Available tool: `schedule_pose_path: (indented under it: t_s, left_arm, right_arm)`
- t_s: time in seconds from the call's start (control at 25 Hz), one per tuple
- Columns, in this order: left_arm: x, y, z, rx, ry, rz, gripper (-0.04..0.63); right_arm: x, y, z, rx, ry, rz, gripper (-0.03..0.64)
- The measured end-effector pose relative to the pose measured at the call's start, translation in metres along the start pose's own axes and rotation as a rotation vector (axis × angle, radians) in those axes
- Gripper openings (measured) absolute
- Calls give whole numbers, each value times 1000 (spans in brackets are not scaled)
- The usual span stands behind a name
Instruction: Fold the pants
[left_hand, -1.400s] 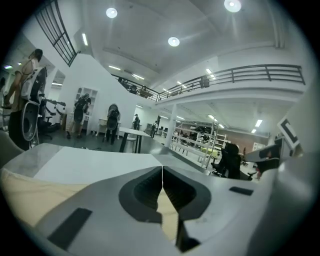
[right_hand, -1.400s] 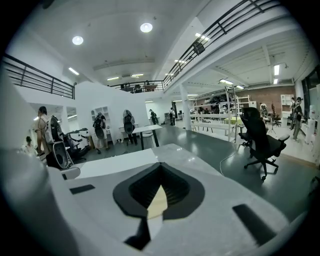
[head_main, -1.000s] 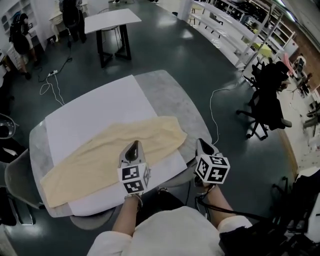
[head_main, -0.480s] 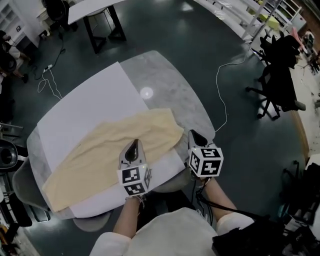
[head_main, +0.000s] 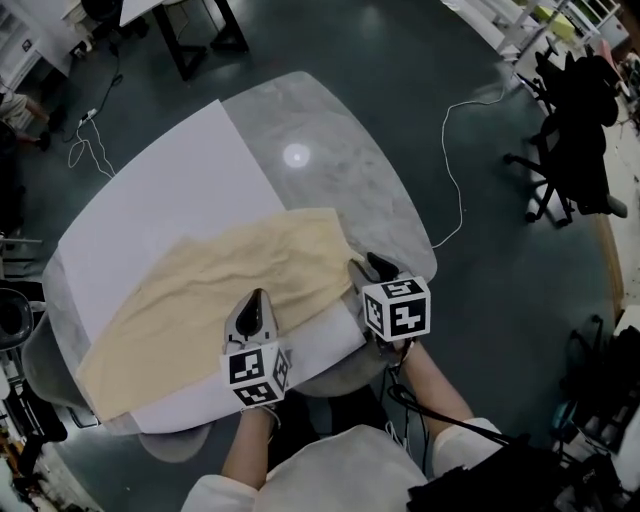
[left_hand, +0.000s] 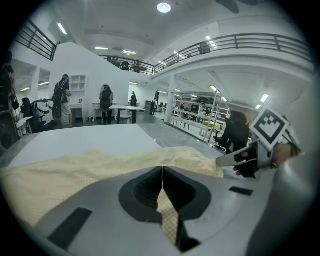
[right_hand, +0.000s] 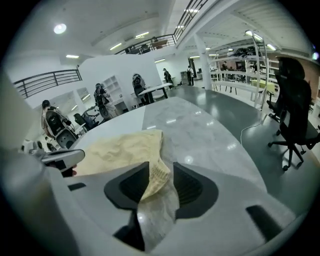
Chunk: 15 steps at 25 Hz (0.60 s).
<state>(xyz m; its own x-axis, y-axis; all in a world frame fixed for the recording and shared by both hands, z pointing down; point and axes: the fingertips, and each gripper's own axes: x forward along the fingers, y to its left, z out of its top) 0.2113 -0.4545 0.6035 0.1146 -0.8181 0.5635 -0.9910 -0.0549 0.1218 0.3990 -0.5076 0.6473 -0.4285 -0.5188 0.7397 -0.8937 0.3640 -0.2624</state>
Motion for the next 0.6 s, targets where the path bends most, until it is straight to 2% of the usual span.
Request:
schedule_pose_path:
  t_s: [0.16,0.6]
  left_arm:
    - [9,1,-2,-1,3,7,9]
    - [23,4,-8,-20,17,30,9]
  right_arm:
    - [23,0,-7,-26,50,10,162]
    - [45,8,-17,-136,119,-27,160]
